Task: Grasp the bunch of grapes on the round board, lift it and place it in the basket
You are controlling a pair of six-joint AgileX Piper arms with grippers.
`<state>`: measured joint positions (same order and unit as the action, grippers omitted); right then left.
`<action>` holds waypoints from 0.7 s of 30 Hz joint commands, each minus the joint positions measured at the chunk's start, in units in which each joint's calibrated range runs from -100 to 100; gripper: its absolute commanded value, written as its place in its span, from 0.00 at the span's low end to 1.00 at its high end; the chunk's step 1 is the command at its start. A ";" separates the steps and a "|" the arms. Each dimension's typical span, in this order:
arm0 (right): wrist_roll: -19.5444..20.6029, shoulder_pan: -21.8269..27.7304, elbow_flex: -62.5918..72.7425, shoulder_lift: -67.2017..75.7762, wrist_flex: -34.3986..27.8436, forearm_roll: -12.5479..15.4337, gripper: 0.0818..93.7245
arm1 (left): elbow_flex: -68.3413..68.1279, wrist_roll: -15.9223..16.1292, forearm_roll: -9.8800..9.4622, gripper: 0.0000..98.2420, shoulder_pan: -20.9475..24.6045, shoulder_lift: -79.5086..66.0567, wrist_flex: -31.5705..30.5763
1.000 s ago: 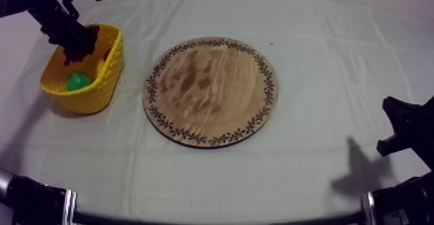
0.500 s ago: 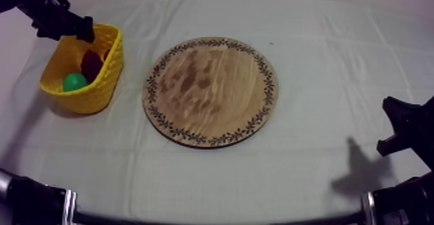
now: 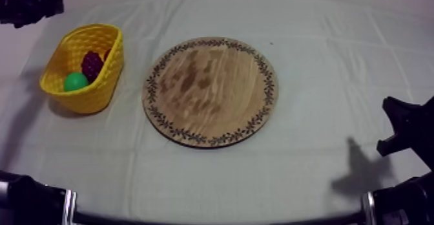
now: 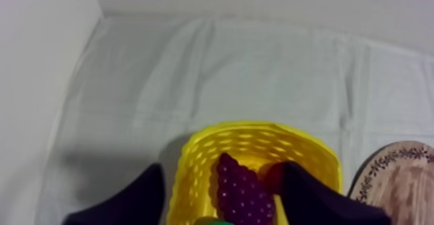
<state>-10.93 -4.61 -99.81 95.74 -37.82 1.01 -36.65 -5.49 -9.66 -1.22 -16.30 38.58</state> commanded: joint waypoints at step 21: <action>0.01 0.02 0.03 0.01 0.00 -0.01 0.00 | -50.01 -8.95 -4.68 0.00 -0.47 -58.06 -19.54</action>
<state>-10.85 -4.61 -99.81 95.74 -37.82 1.01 -78.72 -14.32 -14.31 -1.44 -62.72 19.20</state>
